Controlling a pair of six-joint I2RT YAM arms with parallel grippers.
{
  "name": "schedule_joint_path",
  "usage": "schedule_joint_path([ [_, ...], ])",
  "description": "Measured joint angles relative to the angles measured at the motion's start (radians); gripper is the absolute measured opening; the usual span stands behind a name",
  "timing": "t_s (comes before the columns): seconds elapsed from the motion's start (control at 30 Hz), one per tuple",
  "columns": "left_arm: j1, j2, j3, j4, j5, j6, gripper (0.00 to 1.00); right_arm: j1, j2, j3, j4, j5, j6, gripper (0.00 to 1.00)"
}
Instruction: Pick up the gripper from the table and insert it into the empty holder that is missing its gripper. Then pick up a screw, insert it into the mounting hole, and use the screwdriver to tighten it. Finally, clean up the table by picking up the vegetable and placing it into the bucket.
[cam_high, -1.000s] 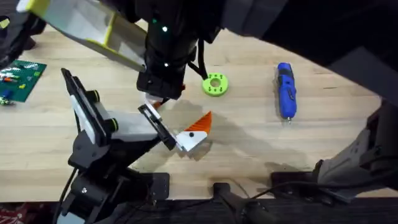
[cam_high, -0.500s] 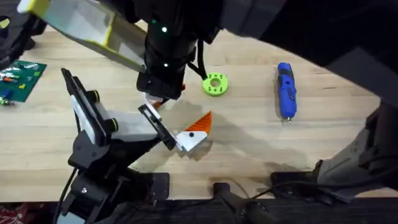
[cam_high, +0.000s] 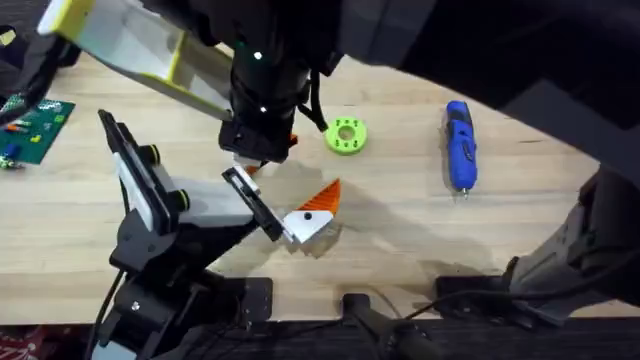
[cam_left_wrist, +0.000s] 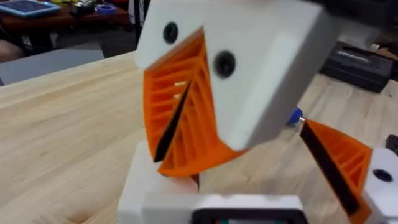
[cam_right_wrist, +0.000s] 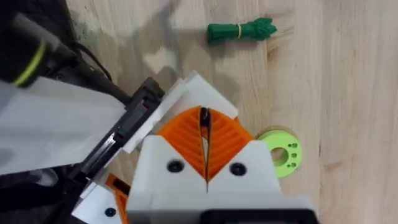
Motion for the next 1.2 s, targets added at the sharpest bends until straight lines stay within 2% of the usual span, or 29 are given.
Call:
schedule_joint_path([
  [0.6, 0.000, 0.000, 0.000, 0.000, -0.001, -0.004, 0.990, 0.000, 0.003, 0.000, 0.001, 0.000, 0.000, 0.011],
  [0.8, 0.000, 0.000, 0.000, 0.000, -0.001, -0.004, 0.990, 0.000, 0.003, 0.000, 0.003, 0.000, -0.003, 0.116],
  [0.87, 0.000, 0.000, 0.000, 0.000, -0.001, -0.004, 0.990, 0.000, 0.003, 0.000, 0.003, 0.001, -0.005, 0.256],
  [1.0, 0.000, 0.000, 0.000, 0.000, -0.002, -0.007, 0.990, -0.010, 0.003, 0.008, 0.006, 0.033, -0.008, 0.811],
  [1.03, 0.000, 0.000, 0.000, 0.000, -0.002, -0.007, 0.990, -0.019, 0.003, 0.012, 0.007, 0.042, -0.010, 0.923],
  [1.07, 0.000, 0.000, 0.000, 0.000, -0.002, -0.007, 0.990, -0.025, 0.003, 0.014, 0.008, 0.045, -0.011, 0.977],
  [1.2, 0.000, 0.000, 0.000, 0.000, -0.001, -0.007, 0.990, -0.025, 0.003, 0.015, 0.008, 0.047, -0.012, 0.993],
])
